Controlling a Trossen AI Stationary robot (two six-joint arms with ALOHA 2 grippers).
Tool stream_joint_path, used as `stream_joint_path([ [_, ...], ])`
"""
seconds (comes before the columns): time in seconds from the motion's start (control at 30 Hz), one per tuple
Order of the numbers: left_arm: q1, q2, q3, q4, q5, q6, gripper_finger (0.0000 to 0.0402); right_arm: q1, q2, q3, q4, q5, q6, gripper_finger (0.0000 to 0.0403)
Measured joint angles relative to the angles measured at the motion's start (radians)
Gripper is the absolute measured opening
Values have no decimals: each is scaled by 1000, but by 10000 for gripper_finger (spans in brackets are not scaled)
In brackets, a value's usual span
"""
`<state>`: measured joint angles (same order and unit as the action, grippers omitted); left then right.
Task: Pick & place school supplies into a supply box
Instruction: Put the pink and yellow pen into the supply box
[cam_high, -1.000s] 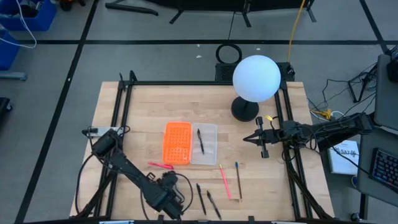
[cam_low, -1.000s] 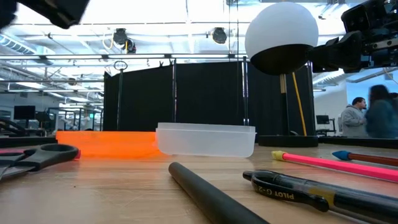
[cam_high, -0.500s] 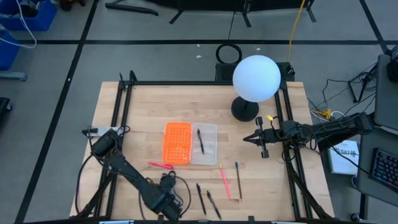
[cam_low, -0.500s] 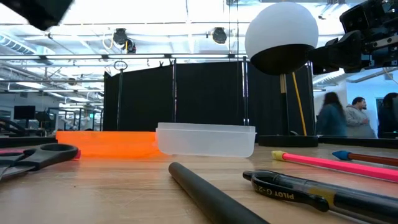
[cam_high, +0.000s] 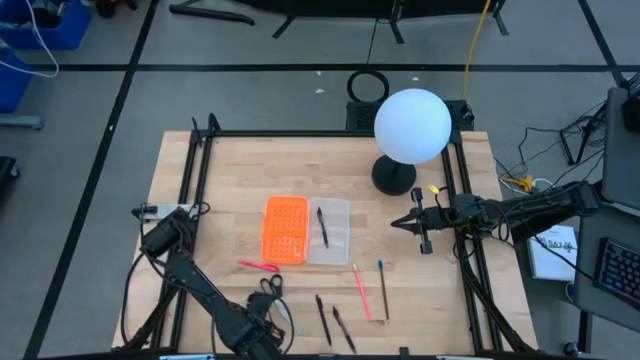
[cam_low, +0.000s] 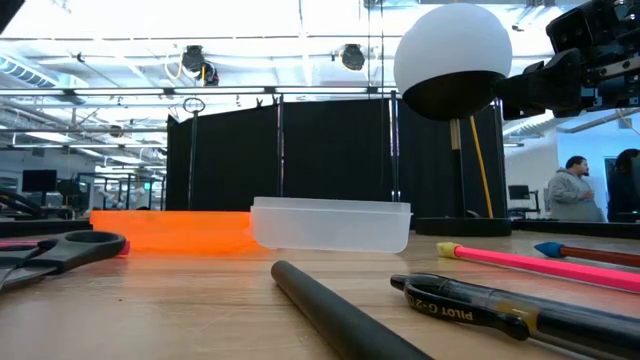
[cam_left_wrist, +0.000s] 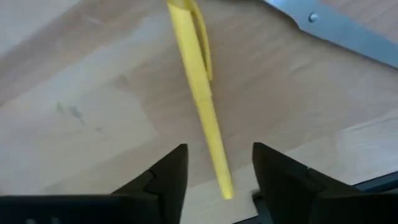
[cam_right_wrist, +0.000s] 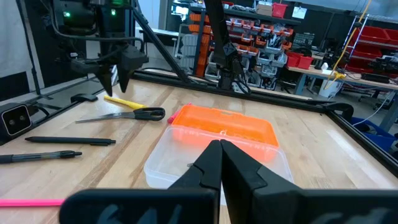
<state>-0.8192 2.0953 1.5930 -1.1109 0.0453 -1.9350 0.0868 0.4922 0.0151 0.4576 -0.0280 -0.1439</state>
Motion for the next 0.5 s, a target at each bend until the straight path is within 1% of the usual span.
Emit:
stream_joint_path([
  [0.13, -11, 0, -69, 120, 0, 2, 214, 0, 0, 0, 0, 0, -1, 0],
  [0.27, -15, -9, -137, 209, 8, -9, 209, 0, 0, 0, 0, 0, -2, 0],
  [0.4, -16, -11, -190, 257, 12, -33, 182, 0, 0, 0, 0, 0, -2, 0],
  [0.5, -16, -12, -208, 271, 22, -57, 146, 0, 0, 0, 0, 0, -2, 0],
])
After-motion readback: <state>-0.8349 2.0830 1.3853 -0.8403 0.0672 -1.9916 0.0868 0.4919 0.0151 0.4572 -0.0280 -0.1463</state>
